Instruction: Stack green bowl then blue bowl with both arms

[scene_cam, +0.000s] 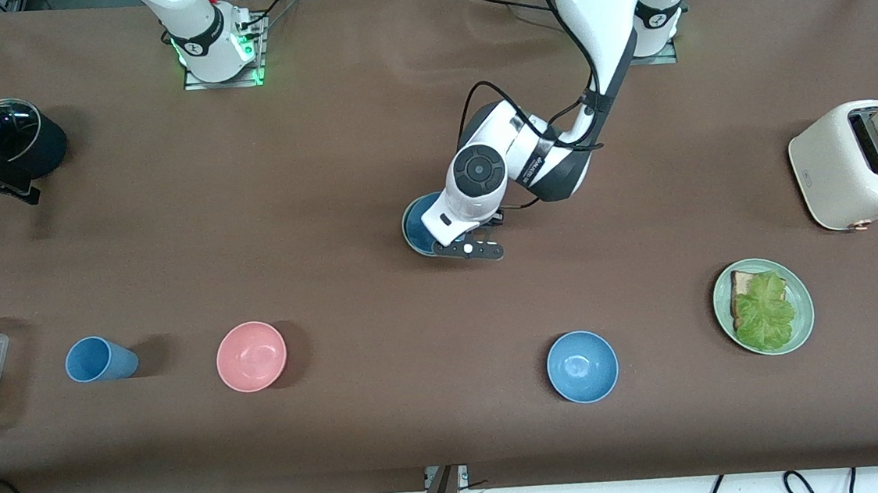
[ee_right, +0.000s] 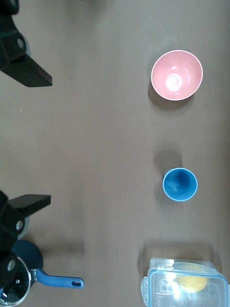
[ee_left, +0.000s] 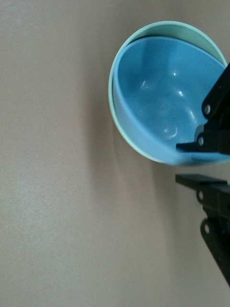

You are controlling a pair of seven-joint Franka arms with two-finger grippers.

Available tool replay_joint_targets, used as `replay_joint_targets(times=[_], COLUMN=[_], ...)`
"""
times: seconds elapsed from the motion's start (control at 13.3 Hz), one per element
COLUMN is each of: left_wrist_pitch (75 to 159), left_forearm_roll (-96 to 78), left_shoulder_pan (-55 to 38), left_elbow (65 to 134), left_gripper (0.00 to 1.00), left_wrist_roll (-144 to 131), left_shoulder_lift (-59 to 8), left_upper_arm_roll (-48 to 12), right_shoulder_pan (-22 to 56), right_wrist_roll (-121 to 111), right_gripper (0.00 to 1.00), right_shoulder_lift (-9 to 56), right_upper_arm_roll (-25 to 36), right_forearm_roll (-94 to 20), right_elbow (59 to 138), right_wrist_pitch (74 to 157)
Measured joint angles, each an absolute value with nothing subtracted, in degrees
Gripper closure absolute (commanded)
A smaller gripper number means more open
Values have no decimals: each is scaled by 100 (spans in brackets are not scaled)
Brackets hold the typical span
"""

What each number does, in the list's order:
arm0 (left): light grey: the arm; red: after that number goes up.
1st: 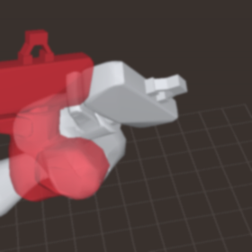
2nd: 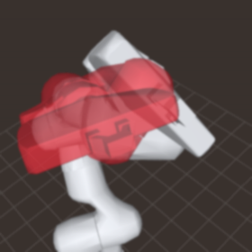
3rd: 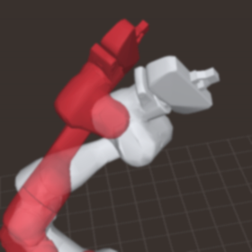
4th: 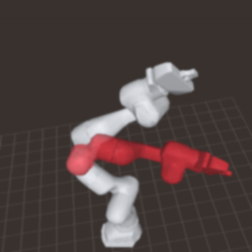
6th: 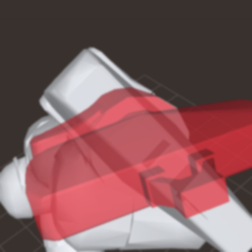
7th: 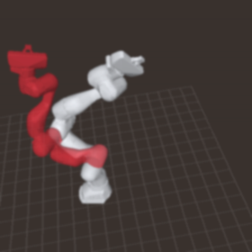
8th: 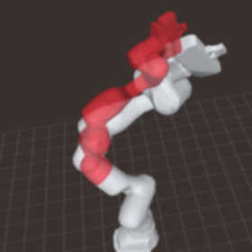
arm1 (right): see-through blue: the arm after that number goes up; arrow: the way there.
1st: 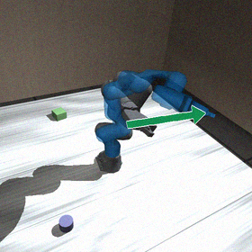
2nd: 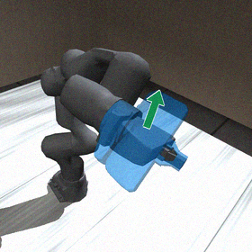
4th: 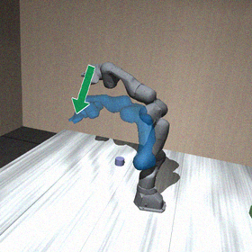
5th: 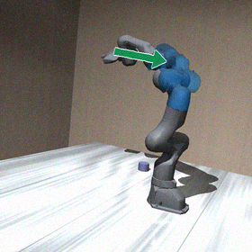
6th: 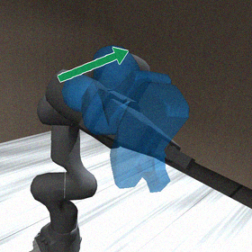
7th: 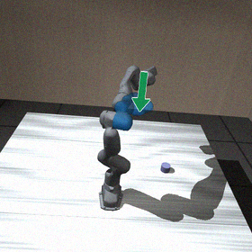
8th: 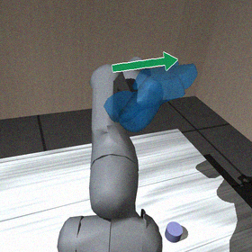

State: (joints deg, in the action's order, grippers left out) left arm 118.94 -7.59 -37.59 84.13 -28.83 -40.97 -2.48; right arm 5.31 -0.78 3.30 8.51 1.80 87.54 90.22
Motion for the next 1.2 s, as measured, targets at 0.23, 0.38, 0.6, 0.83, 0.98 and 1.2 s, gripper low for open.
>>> replay_joint_targets(times=[0.23,0.38,0.6,0.83,0.98,1.2], left_wrist_pitch=[11896,11860,11353,10715,10330,9760], left_forearm_roll=[-759,-759,-759,-759,-759,-759], left_shoulder_pan=[-3759,-3758,-3752,-3739,-3706,-3675], left_elbow=[8369,8320,8192,8129,8120,8126], left_gripper=[0,0,0,0,0,0], left_wrist_roll=[-2892,-2893,-2907,-2905,-2888,-2885], left_shoulder_lift=[-4096,-4054,-3714,-3033,-2560,-2038], left_upper_arm_roll=[-240,-219,-26,628,1101,1563], right_shoulder_pan=[531,531,531,530,530,530], right_wrist_roll=[-78,-78,-78,-78,-78,-78], right_gripper=[1,1,1,1,1,1], right_shoulder_lift=[330,330,331,331,331,331], right_upper_arm_roll=[851,851,850,850,851,850], right_forearm_roll=[180,180,180,180,180,180], right_elbow=[8754,8754,8754,8755,8754,8754], right_wrist_pitch=[9022,9022,9021,9021,9021,9021])
